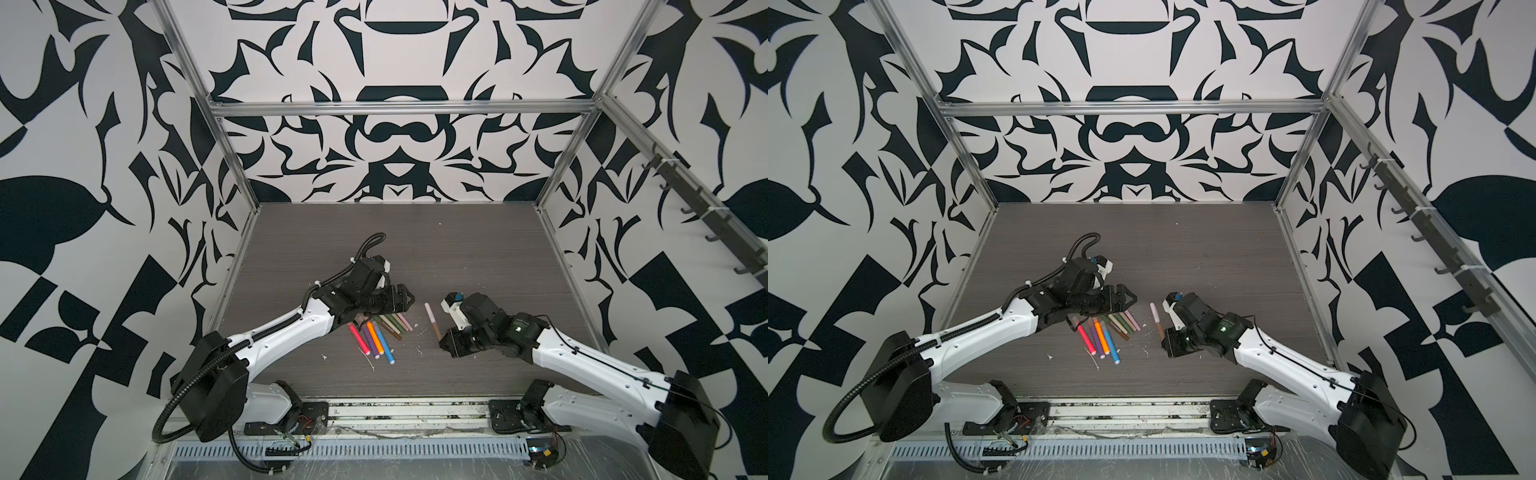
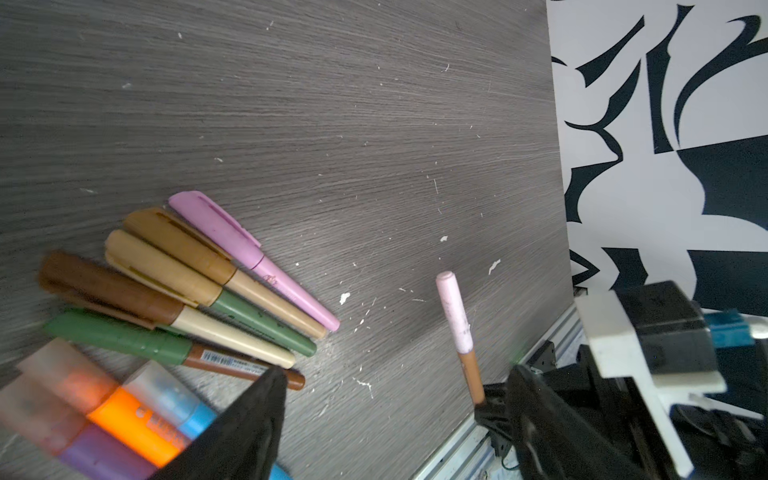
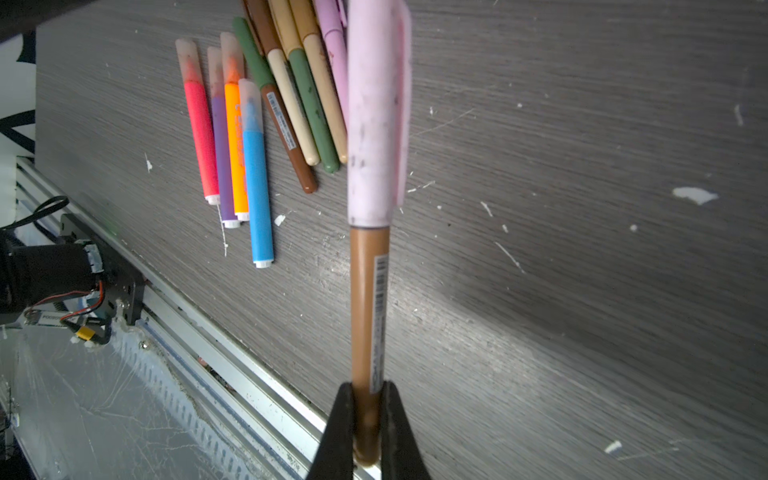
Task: Open the pen caps
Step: 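Close the left gripper on the lilac cap held by the right gripper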
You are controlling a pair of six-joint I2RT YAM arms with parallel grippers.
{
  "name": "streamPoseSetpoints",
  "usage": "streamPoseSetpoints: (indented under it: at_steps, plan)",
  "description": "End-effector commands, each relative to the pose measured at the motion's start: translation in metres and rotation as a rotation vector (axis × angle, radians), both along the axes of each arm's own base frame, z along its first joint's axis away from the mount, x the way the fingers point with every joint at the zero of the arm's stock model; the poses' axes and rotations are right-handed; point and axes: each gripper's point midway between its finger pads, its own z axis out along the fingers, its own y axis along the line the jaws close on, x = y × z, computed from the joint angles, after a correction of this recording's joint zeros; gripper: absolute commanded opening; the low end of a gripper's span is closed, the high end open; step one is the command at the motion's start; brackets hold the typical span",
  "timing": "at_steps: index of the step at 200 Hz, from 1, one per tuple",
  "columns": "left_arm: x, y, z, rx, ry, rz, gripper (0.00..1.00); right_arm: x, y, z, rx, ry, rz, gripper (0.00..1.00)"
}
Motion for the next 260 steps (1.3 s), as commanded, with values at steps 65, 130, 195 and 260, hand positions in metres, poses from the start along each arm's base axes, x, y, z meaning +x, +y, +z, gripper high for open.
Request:
streamPoseSetpoints:
  at_steps: [65,130,195,260]
  plan:
    - [-0.001,-0.022,0.002,-0.069,0.059,-0.061,0.72,0.005,0.028,0.045,0.127,-0.029,0.081,0.00]
    - [0.009,-0.032,-0.001,-0.090,0.068,-0.041,0.64,0.012,0.042,0.047,0.161,-0.004,0.075,0.00]
    - [0.009,-0.048,-0.008,-0.136,0.138,-0.070,0.44,0.021,0.046,0.053,0.172,-0.032,0.054,0.00]
    - [0.006,-0.055,-0.005,-0.180,0.159,-0.092,0.07,0.026,0.044,0.054,0.149,-0.052,0.044,0.00]
